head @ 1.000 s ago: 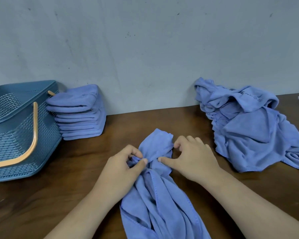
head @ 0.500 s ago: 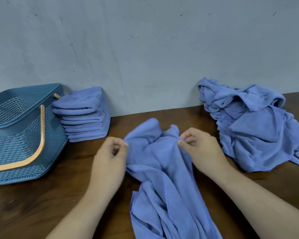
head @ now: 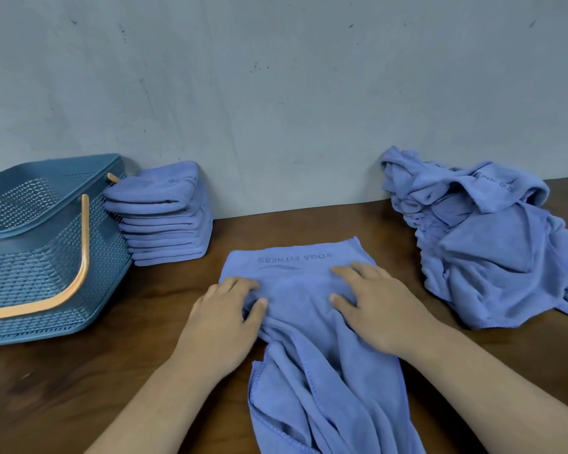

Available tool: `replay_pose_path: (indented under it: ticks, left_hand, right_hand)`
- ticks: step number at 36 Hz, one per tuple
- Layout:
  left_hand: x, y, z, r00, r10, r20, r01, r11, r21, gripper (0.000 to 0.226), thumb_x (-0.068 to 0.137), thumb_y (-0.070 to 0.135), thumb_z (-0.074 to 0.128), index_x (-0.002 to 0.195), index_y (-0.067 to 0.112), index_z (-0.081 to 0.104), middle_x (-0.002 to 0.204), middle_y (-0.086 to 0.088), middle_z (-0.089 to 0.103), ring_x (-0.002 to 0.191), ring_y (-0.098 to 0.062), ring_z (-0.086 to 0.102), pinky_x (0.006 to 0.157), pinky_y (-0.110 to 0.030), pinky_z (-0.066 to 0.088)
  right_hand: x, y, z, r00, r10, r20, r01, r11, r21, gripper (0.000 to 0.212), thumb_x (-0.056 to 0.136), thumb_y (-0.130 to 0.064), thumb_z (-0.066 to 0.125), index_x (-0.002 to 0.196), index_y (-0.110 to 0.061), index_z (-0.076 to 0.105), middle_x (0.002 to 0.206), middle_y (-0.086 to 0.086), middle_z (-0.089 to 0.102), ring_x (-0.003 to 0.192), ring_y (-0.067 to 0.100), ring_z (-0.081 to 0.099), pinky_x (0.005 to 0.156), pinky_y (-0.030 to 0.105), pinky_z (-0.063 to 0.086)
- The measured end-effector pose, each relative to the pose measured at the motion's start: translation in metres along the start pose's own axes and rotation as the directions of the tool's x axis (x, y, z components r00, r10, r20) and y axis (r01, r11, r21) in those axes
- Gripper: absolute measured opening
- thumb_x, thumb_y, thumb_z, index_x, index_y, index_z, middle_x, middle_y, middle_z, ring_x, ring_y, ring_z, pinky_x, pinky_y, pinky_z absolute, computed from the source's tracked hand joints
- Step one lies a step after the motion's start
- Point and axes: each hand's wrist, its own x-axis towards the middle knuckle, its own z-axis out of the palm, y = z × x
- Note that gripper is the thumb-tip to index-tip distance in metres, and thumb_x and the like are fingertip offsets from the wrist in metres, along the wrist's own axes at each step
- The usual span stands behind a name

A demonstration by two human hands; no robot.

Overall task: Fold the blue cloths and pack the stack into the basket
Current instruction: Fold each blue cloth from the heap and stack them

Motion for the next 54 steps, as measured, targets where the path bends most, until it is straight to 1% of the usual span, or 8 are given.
replay_pose_path:
  ticks: [6,10,15,22,27,33,44,54]
  left_hand:
    - [0.009,-0.018,-0.002,0.997,-0.072,0.021,0.074,0.993,-0.097,0.046,0.109,0.031,0.046,0.155,0.037,0.042,0.163,0.017,0.039,0.156,-0.006,0.025,0.132,-0.047,0.01]
    - [0.005,-0.012,-0.012,0.984,0.112,-0.141,-0.142,0.962,-0.232,0.049,0.097,0.007,0.056,0.132,0.041,0.062,0.143,0.027,0.055,0.142,-0.004,0.042,0.121,-0.036,0.035]
    - [-0.015,0.016,-0.027,0.861,0.494,0.122,-0.426,0.83,-0.36,0.046,0.09,-0.003,0.064,0.11,0.037,0.073,0.126,0.018,0.067,0.129,-0.012,0.056,0.108,-0.026,0.04]
    - [-0.005,0.002,-0.024,0.908,0.413,0.069,-0.373,0.873,-0.314,0.031,0.088,0.003,0.066,0.09,0.034,0.071,0.097,0.014,0.07,0.098,-0.013,0.063,0.087,-0.032,0.05]
    - [0.011,-0.03,-0.026,0.968,0.168,-0.185,-0.207,0.954,-0.217,0.051,0.085,-0.008,0.069,0.101,0.041,0.071,0.11,0.021,0.07,0.111,-0.005,0.059,0.099,-0.017,0.042]
    - [-0.004,-0.001,-0.041,0.879,0.471,-0.075,-0.472,0.837,-0.278,0.051,0.079,-0.004,0.065,0.108,0.036,0.076,0.134,0.021,0.064,0.14,-0.013,0.051,0.118,-0.03,0.035]
    - [-0.01,0.008,-0.033,0.842,0.51,0.175,-0.466,0.852,-0.241,0.032,0.09,0.04,0.083,0.119,0.045,0.072,0.117,0.023,0.067,0.12,-0.008,0.058,0.109,-0.038,0.042]
    - [-0.007,0.004,-0.038,0.926,0.374,0.053,-0.321,0.853,-0.411,0.015,0.103,0.022,0.07,0.102,0.036,0.076,0.106,0.012,0.072,0.111,-0.018,0.065,0.101,-0.042,0.05]
  right_hand:
    - [0.024,0.025,0.0,0.997,0.069,-0.047,-0.068,0.998,0.011,0.059,0.107,-0.064,0.031,0.162,-0.043,0.028,0.172,-0.009,0.024,0.161,0.018,0.014,0.127,0.05,0.016]
    - [0.02,0.023,-0.011,0.976,-0.036,-0.213,0.046,0.998,0.043,0.055,0.102,-0.067,0.037,0.147,-0.039,0.052,0.148,-0.011,0.053,0.136,0.02,0.048,0.108,0.047,0.042]
    - [-0.001,0.004,-0.014,0.995,-0.093,-0.036,0.097,0.983,0.155,0.056,0.096,-0.071,0.047,0.145,-0.045,0.052,0.147,-0.022,0.05,0.136,0.012,0.045,0.113,0.042,0.039]
    - [0.015,0.015,-0.002,0.974,-0.206,0.091,0.193,0.972,0.134,0.102,0.08,-0.098,0.016,0.163,-0.041,0.032,0.173,-0.004,0.022,0.159,0.016,0.02,0.127,0.041,0.023]
    - [0.022,0.022,-0.012,0.964,-0.048,-0.26,0.108,0.969,0.221,0.067,0.094,-0.071,0.047,0.146,-0.03,0.059,0.141,-0.006,0.056,0.12,0.017,0.051,0.106,0.033,0.042]
    - [-0.011,-0.017,-0.035,0.952,-0.289,-0.098,0.302,0.846,0.439,0.008,0.098,-0.037,0.074,0.103,-0.034,0.079,0.097,-0.015,0.074,0.095,0.009,0.068,0.086,0.025,0.053]
    - [-0.029,-0.027,-0.063,0.843,-0.457,0.283,0.185,0.742,0.645,0.036,0.095,0.001,0.067,0.118,-0.025,0.076,0.112,-0.005,0.074,0.114,0.013,0.067,0.104,0.03,0.051]
    - [-0.03,-0.021,-0.069,0.814,-0.46,0.354,0.1,0.713,0.694,0.03,0.091,-0.017,0.084,0.118,-0.027,0.076,0.11,-0.002,0.076,0.108,0.014,0.071,0.102,0.031,0.054]
